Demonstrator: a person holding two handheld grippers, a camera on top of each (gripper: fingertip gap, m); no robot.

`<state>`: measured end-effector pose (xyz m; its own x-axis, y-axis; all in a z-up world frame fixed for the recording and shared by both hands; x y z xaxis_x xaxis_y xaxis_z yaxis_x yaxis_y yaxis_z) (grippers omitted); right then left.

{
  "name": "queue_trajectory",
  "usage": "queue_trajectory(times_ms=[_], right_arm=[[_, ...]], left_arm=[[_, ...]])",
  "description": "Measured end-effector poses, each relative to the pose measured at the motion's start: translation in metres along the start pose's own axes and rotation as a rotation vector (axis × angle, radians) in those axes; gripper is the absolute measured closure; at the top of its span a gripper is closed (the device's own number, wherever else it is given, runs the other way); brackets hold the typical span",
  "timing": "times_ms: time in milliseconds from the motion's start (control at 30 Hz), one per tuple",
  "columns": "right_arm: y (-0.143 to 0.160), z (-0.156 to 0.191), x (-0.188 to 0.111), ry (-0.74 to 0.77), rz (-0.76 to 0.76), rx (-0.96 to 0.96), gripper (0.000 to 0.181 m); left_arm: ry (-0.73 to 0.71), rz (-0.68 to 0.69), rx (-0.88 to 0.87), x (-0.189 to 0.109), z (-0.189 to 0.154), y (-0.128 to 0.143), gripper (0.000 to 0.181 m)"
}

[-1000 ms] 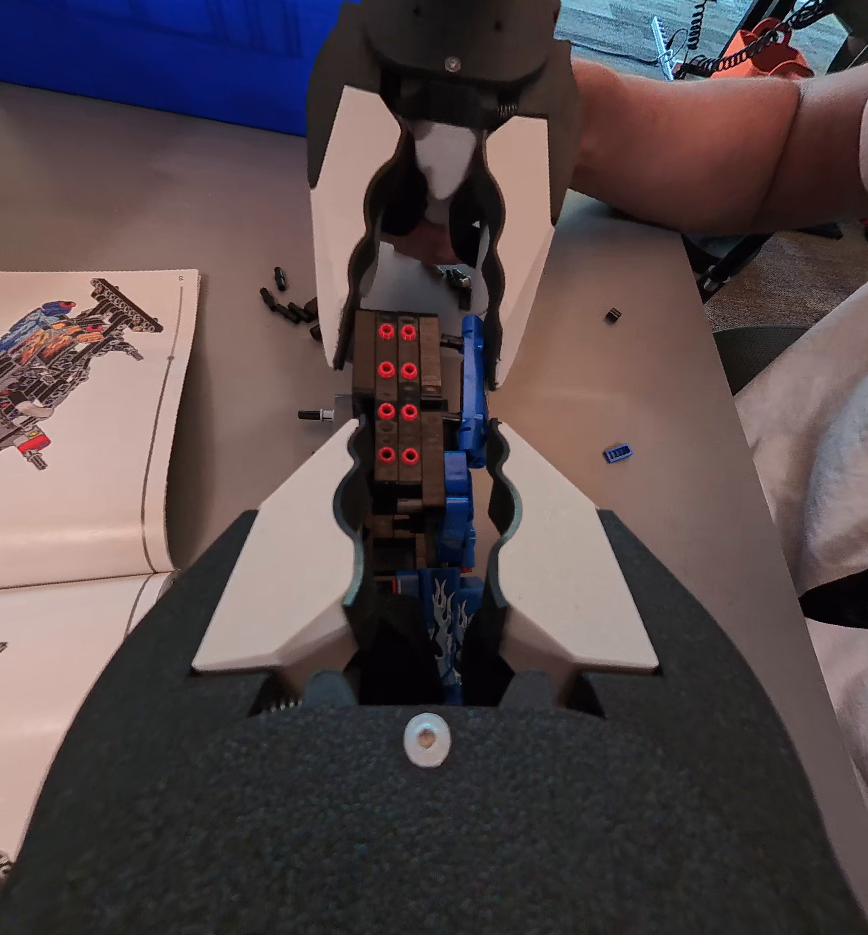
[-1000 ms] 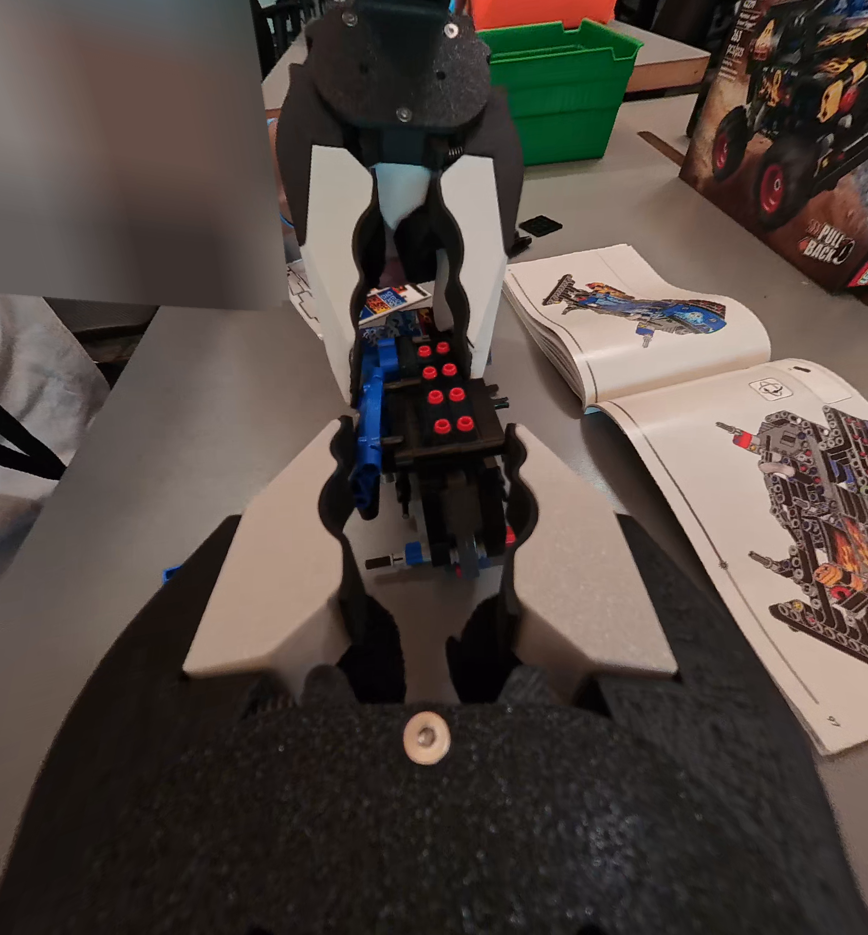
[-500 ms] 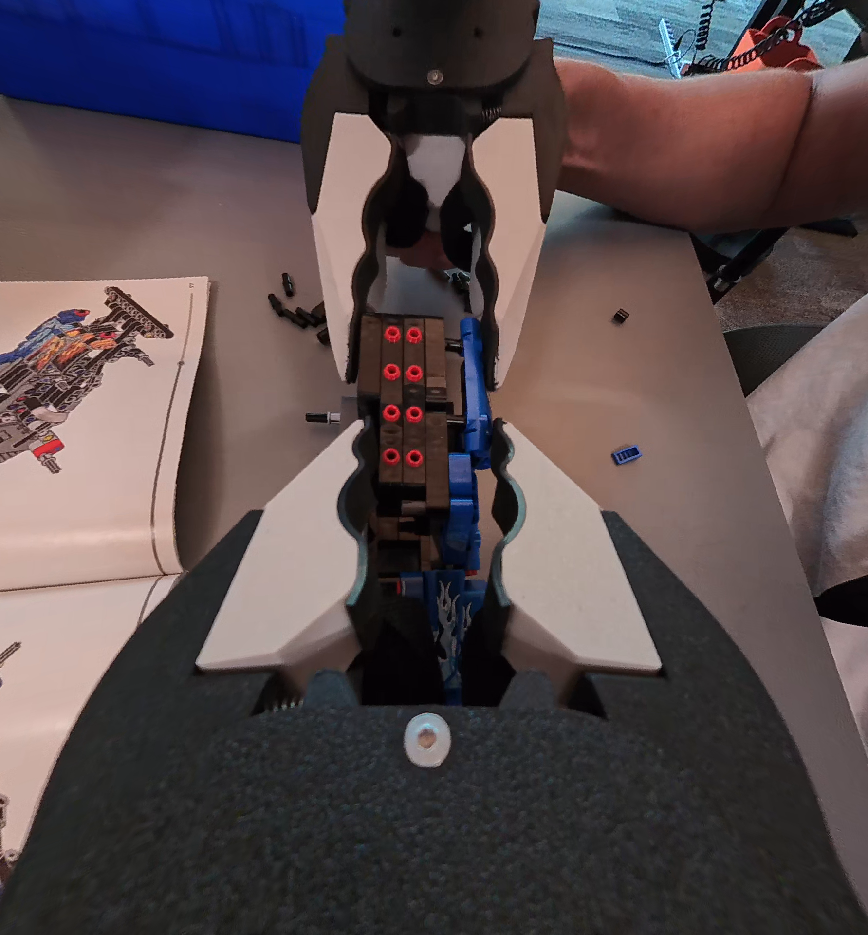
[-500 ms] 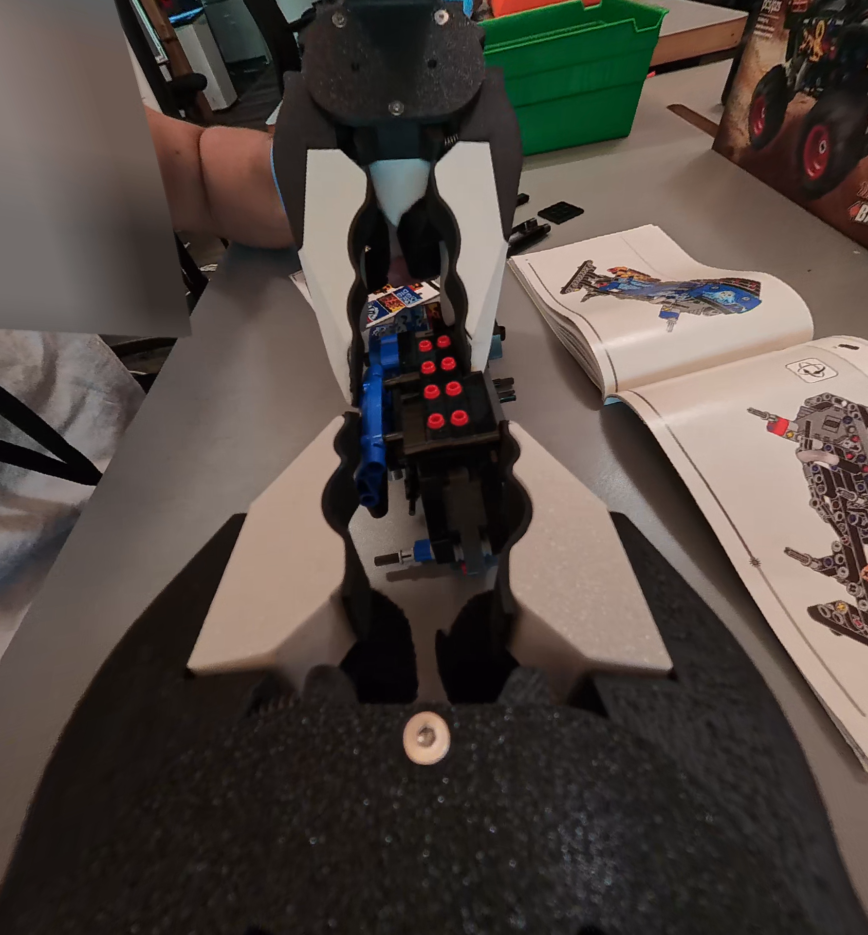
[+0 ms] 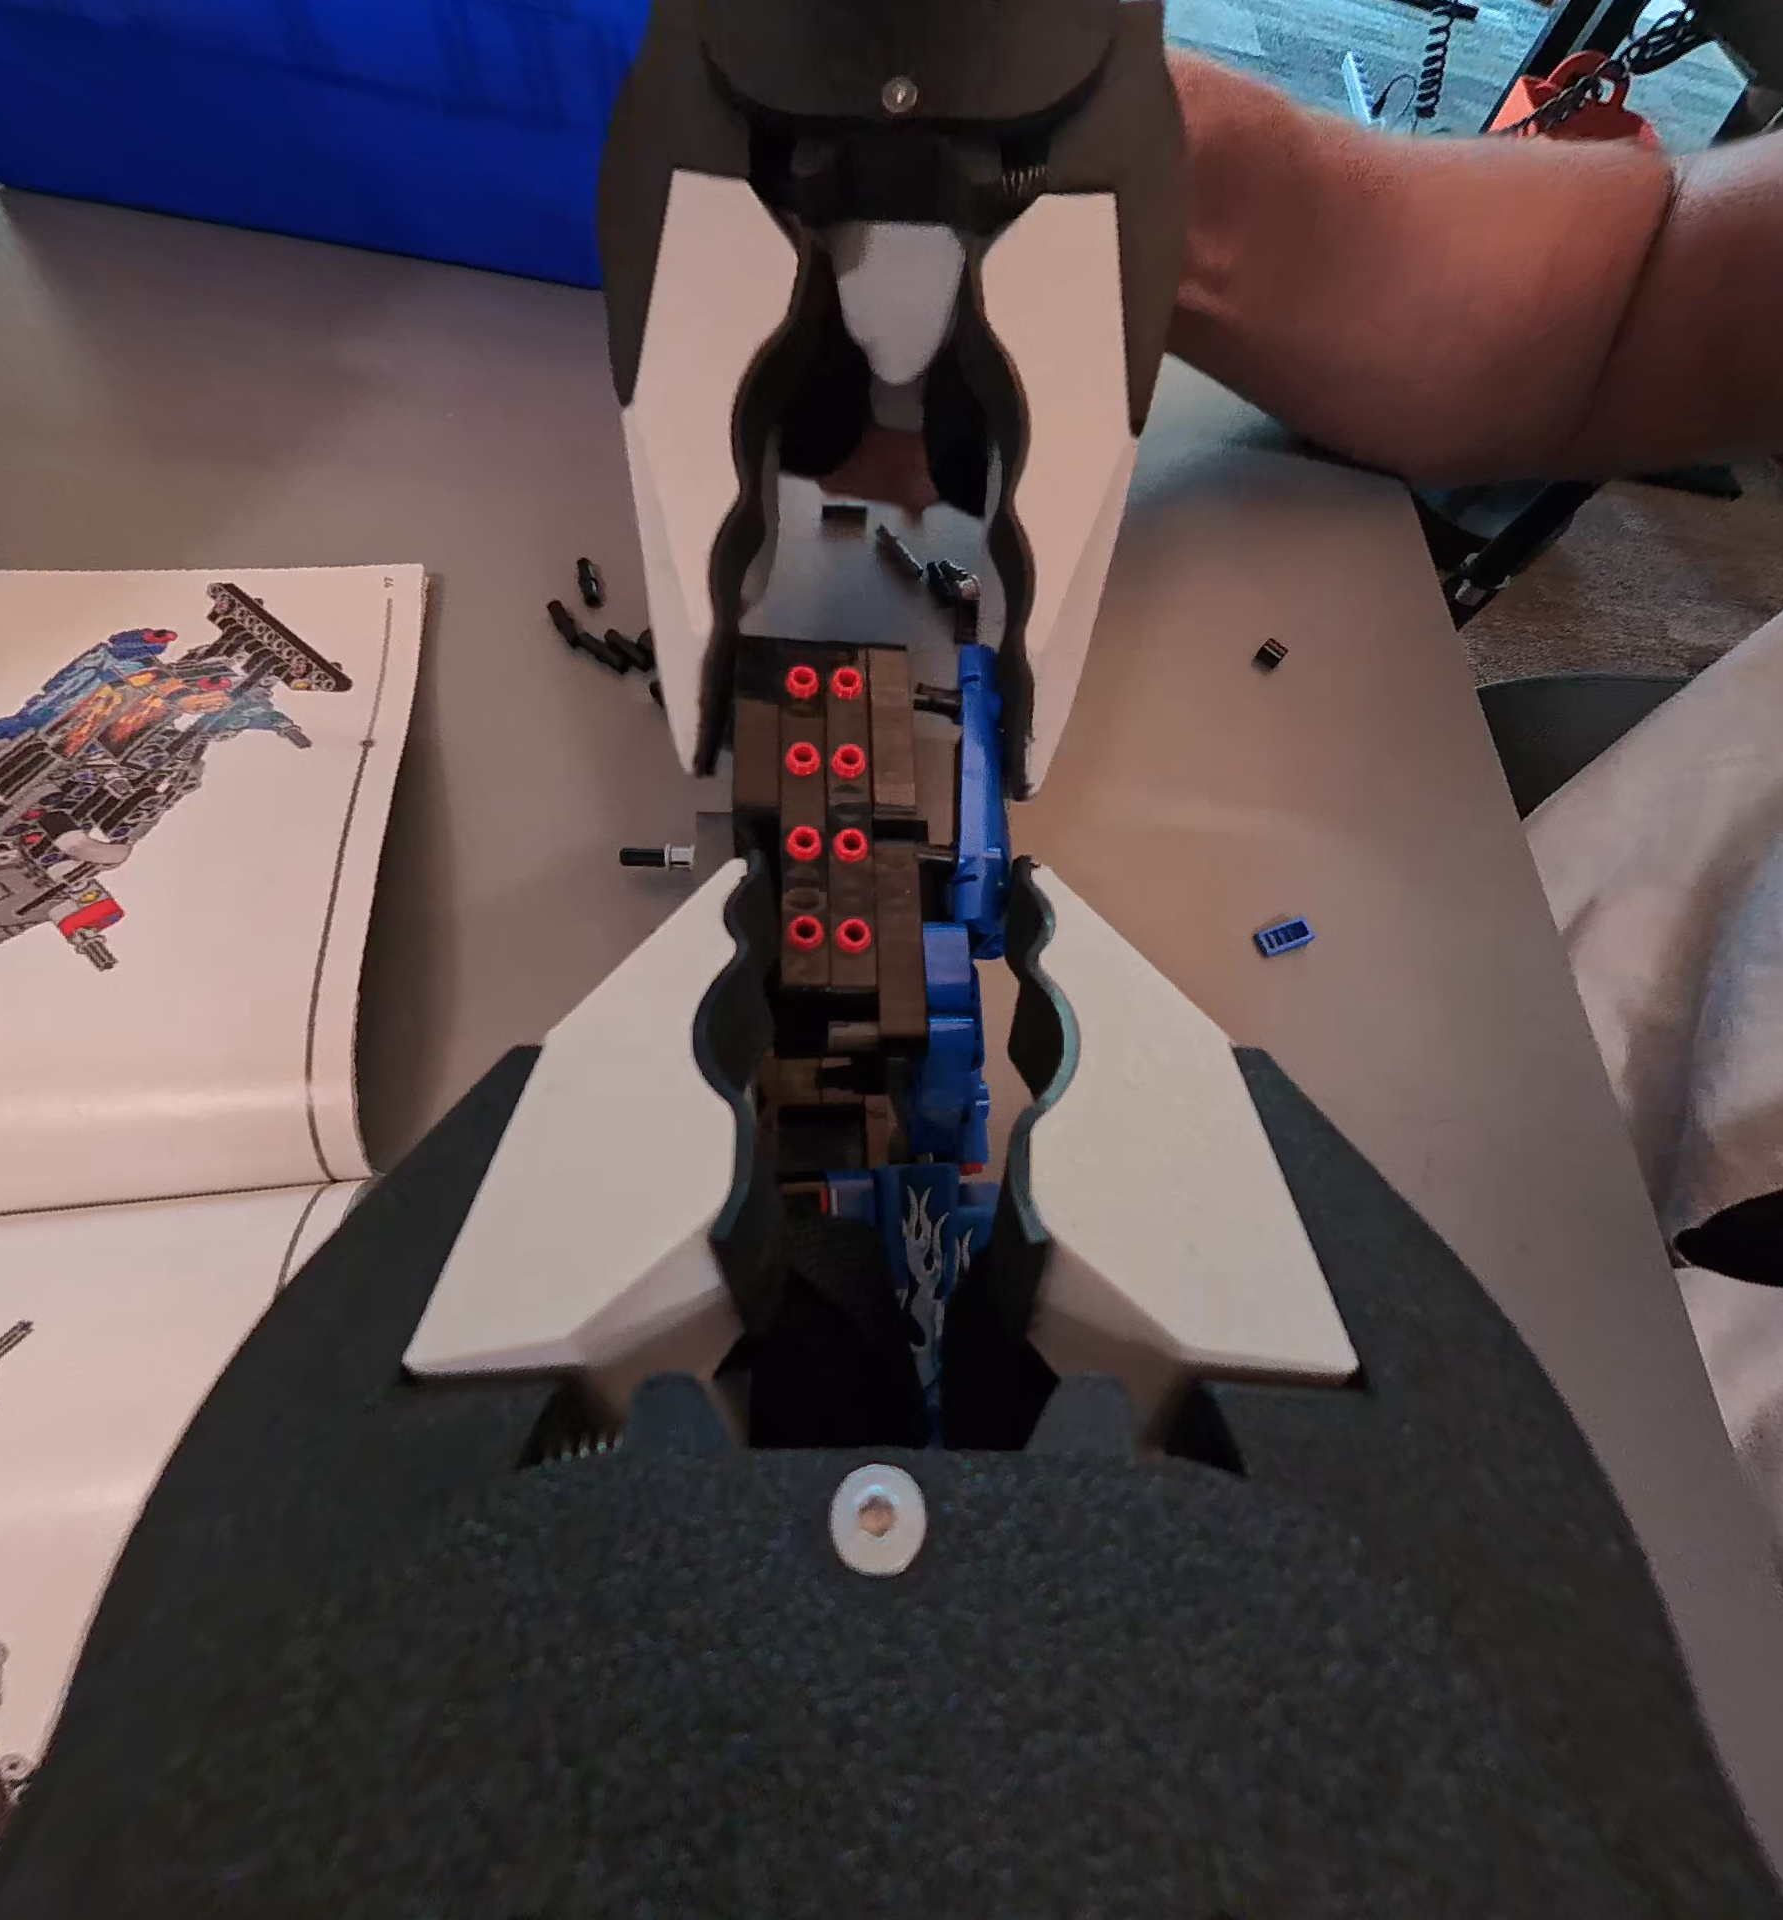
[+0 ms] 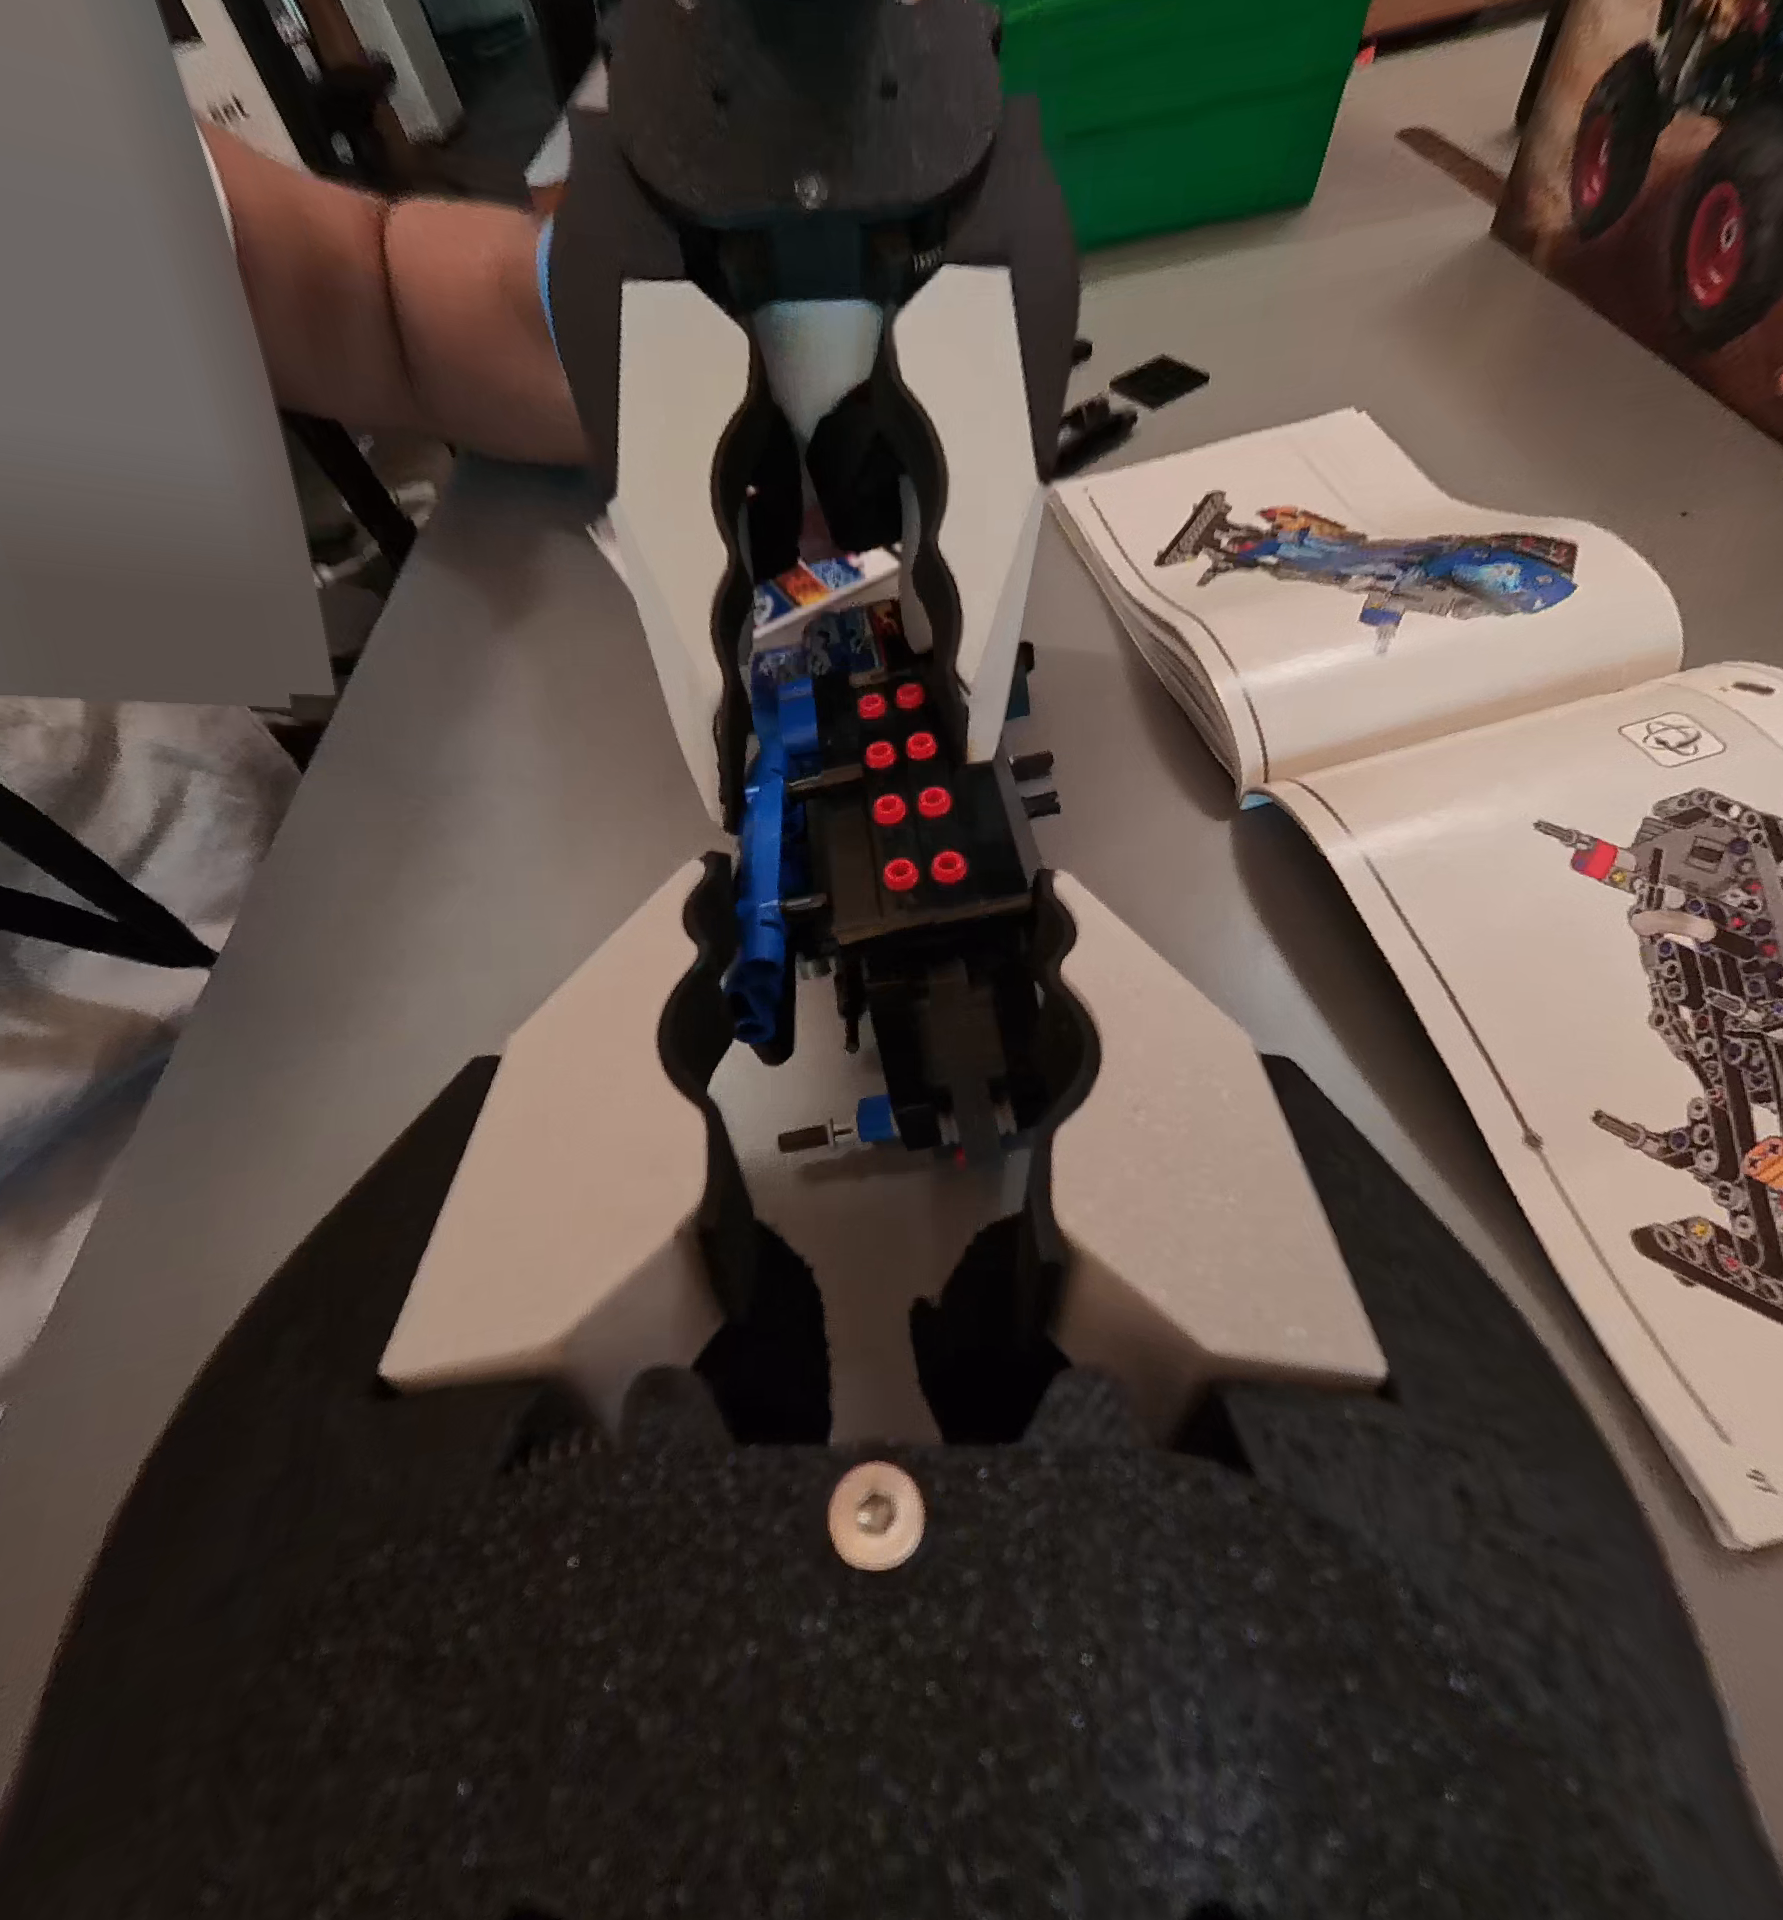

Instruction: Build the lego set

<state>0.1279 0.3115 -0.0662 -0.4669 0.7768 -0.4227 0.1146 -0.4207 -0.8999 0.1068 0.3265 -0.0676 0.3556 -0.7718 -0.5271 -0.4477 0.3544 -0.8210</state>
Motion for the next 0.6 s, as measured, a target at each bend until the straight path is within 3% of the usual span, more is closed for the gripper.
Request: queue_trajectory(times_ms=[133,233,367,600], right_arm=[[-0.0021,-0.0011,-0.0033,0.053,0.262,-0.144,0.117],[0.0032,0.0027,-0.0051,0.008,0.441,-0.187,0.113],[0.0037,-0.0016,-0.0059,-0.004,0.479,-0.191,0.126],[0.0051,-0.0015,-0.0061,-0.029,0.511,-0.176,0.126]], left_arm=[[-0.002,0.000,-0.006,-0.0002,0.0003,-0.0001,0.140],[-0.008,-0.003,-0.010,0.0001,0.0008,-0.0004,0.140],[-0.004,-0.005,-0.012,0.0001,0.0000,-0.0009,0.139],[0.020,-0.014,-0.028,-0.0003,-0.0017,-0.0017,0.140]])
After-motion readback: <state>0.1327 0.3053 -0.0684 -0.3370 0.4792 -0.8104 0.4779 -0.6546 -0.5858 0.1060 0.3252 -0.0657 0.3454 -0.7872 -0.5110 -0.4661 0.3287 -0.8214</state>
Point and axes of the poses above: each gripper's, where its closed fingertips meet, x out along the fingers, y out of its underside, z = x × y across the jaws, the point moved 1 cm from there along -x, back along the fingers, and after that the axes turned 7 degrees about y, right-handed, at the moved point
